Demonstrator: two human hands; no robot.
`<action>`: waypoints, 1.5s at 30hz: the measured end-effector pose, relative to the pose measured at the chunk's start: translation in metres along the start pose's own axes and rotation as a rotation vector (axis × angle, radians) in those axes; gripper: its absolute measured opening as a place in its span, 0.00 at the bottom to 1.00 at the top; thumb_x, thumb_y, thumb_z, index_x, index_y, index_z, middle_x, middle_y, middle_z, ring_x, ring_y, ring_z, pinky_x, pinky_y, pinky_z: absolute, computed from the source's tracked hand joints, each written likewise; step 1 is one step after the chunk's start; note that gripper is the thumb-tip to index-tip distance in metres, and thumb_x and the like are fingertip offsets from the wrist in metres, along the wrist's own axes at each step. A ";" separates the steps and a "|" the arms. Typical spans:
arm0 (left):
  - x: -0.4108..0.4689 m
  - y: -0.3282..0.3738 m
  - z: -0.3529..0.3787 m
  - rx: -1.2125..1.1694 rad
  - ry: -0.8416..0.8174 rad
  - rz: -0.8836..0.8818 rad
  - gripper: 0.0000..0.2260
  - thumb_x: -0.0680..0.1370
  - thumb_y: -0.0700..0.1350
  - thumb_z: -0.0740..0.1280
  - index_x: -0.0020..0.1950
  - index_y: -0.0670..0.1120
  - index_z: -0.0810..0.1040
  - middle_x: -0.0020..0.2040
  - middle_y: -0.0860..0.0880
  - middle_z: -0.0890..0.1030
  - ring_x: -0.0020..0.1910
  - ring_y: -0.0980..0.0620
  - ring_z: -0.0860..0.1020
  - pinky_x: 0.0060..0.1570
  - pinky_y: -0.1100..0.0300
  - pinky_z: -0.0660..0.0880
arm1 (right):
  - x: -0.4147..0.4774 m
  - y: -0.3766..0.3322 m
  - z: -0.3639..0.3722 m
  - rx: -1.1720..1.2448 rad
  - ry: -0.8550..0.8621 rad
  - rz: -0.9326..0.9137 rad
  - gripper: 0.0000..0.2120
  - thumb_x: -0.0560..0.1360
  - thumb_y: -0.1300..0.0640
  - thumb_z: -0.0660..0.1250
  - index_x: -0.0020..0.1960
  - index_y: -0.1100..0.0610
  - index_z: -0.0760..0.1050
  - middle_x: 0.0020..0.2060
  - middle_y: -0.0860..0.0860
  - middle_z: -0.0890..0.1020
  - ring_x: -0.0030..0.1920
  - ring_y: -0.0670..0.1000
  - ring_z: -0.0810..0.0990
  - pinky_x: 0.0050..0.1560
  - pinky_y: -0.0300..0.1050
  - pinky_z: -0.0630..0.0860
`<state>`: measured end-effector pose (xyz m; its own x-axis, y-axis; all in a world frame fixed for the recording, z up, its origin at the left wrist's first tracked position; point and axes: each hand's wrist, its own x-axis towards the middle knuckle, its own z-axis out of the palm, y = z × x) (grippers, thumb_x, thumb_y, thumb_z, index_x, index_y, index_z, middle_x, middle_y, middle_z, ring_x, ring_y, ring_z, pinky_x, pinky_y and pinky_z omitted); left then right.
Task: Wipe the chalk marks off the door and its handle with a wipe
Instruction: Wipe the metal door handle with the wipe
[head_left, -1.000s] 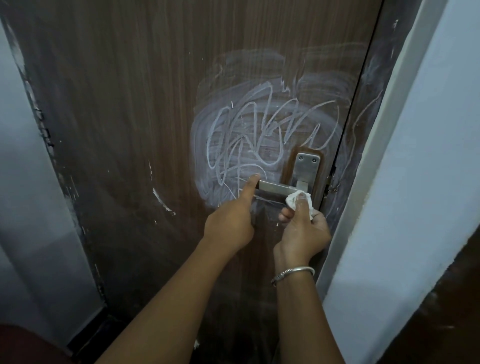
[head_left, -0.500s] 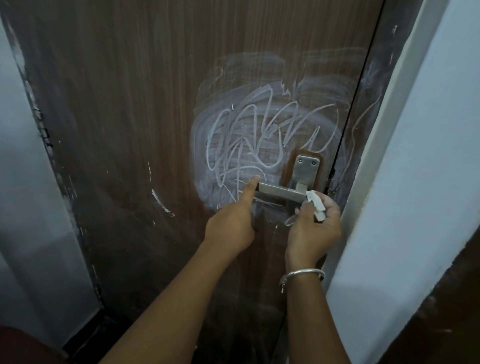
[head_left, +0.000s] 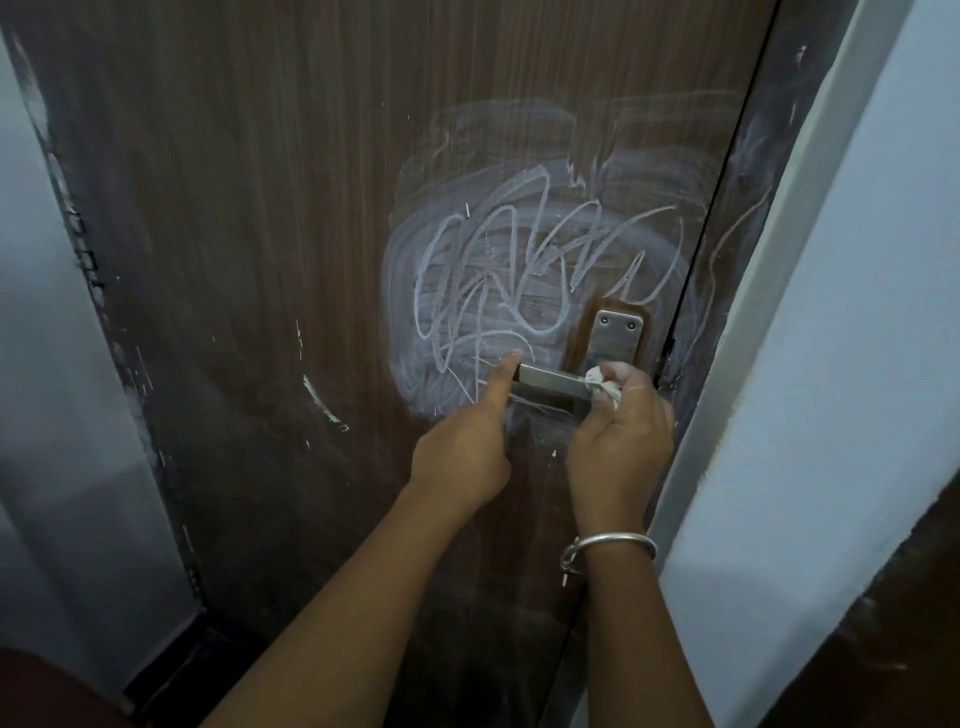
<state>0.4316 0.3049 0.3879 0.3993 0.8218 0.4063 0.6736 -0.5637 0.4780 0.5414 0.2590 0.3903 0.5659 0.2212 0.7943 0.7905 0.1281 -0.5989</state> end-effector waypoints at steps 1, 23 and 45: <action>0.000 0.000 0.000 0.000 0.001 0.003 0.47 0.71 0.35 0.65 0.69 0.68 0.37 0.30 0.51 0.73 0.27 0.55 0.73 0.24 0.61 0.62 | 0.002 0.001 -0.002 -0.013 -0.010 0.016 0.11 0.73 0.69 0.64 0.54 0.63 0.78 0.47 0.59 0.81 0.50 0.59 0.76 0.46 0.34 0.64; -0.003 0.001 -0.004 0.011 -0.024 -0.002 0.48 0.70 0.34 0.64 0.69 0.68 0.34 0.29 0.51 0.72 0.26 0.55 0.72 0.24 0.61 0.61 | 0.049 -0.005 0.007 -0.570 -0.586 -0.260 0.09 0.75 0.63 0.56 0.52 0.59 0.72 0.47 0.57 0.80 0.51 0.60 0.71 0.48 0.53 0.71; -0.001 -0.002 -0.008 0.097 -0.033 -0.001 0.45 0.73 0.39 0.64 0.70 0.67 0.34 0.32 0.51 0.73 0.28 0.55 0.72 0.25 0.61 0.63 | 0.046 -0.004 0.017 -0.785 -0.677 -0.349 0.19 0.80 0.52 0.44 0.53 0.57 0.73 0.49 0.55 0.78 0.51 0.59 0.74 0.51 0.52 0.66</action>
<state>0.4250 0.3050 0.3926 0.4176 0.8258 0.3790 0.7308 -0.5531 0.4000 0.5600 0.2848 0.4278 0.2259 0.8088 0.5430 0.9473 -0.3124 0.0713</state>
